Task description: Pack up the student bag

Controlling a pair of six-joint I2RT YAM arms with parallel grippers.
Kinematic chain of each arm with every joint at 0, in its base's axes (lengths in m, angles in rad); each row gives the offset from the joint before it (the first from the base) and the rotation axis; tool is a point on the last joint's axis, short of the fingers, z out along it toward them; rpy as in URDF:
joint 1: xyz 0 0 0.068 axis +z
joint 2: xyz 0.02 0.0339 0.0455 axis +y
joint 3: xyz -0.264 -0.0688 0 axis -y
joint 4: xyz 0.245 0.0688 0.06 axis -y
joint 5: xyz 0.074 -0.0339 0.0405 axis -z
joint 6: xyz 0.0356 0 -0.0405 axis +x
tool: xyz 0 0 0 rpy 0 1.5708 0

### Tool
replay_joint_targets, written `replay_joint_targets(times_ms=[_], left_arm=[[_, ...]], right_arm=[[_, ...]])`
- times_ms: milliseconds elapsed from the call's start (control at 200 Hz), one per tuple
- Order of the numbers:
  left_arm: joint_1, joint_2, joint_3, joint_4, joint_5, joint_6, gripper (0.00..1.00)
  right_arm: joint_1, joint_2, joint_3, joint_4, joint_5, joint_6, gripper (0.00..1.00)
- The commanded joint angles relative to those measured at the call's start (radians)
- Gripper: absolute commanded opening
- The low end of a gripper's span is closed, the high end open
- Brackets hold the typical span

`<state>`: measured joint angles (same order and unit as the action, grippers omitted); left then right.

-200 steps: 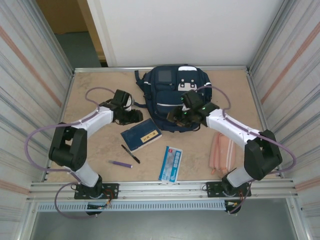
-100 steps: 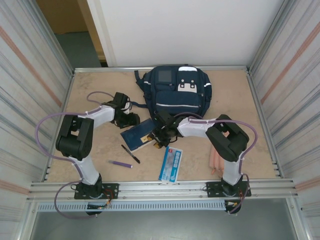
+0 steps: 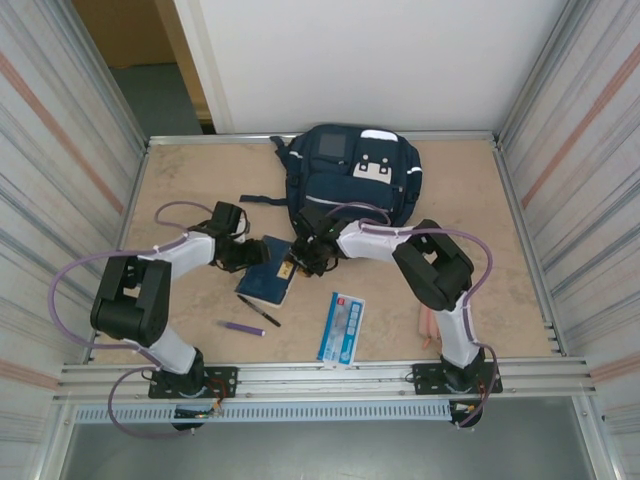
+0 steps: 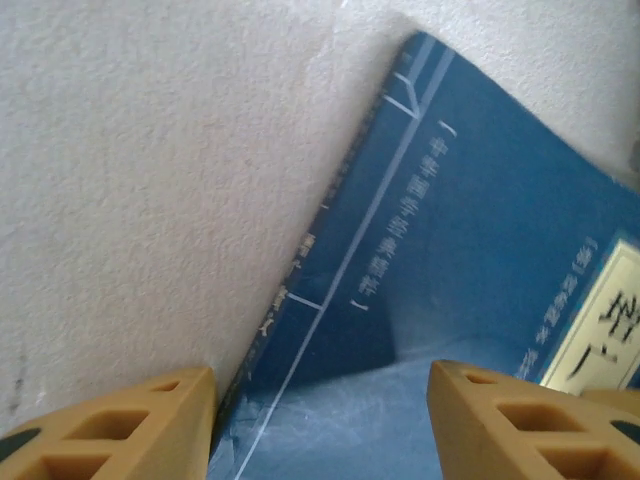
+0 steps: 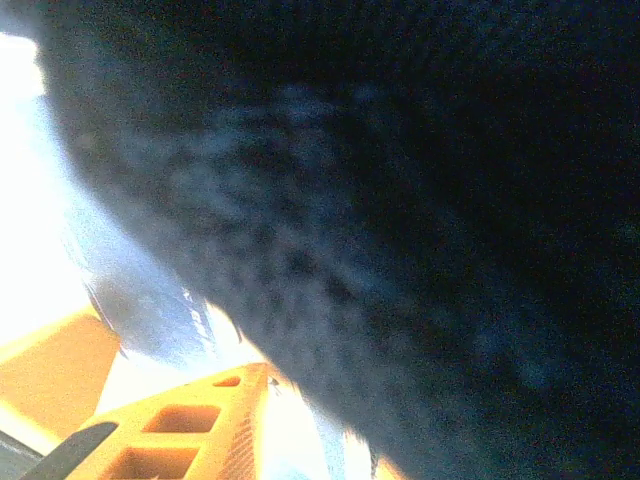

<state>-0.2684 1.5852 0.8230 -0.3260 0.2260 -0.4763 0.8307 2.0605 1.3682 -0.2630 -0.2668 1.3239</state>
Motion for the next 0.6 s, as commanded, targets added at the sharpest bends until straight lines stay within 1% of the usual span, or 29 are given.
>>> replay_joint_targets(times_ms=[0,30,130,261,406,476,546,596], left_arm=[[-0.015,-0.043,-0.035,-0.007,0.048,-0.048,0.58],[-0.011,-0.045,-0.036,-0.001,0.052,-0.051,0.58],[-0.006,-0.036,-0.023,-0.008,0.079,-0.056,0.57],[0.008,-0.038,-0.034,0.021,0.091,-0.091,0.57],[0.039,-0.130,-0.093,0.037,0.065,-0.171,0.57],[0.046,-0.164,-0.119,0.004,0.036,-0.210,0.57],[0.067,-0.196,-0.127,-0.024,0.019,-0.206,0.57],[0.090,-0.218,-0.134,-0.016,0.031,-0.195,0.58]], right_arm=[[0.003,0.058,0.066,0.058,0.020,-0.143,0.31],[0.002,0.065,0.071,0.069,0.021,-0.191,0.31],[0.000,0.084,0.083,0.106,0.013,-0.234,0.31],[0.002,0.108,0.117,0.094,0.020,-0.327,0.33],[0.008,0.105,0.116,0.086,0.065,-0.439,0.35],[0.010,0.085,0.123,0.037,0.119,-0.503,0.36],[0.003,0.057,0.116,0.020,0.131,-0.553,0.38],[-0.005,0.046,0.120,0.002,0.120,-0.575,0.39]])
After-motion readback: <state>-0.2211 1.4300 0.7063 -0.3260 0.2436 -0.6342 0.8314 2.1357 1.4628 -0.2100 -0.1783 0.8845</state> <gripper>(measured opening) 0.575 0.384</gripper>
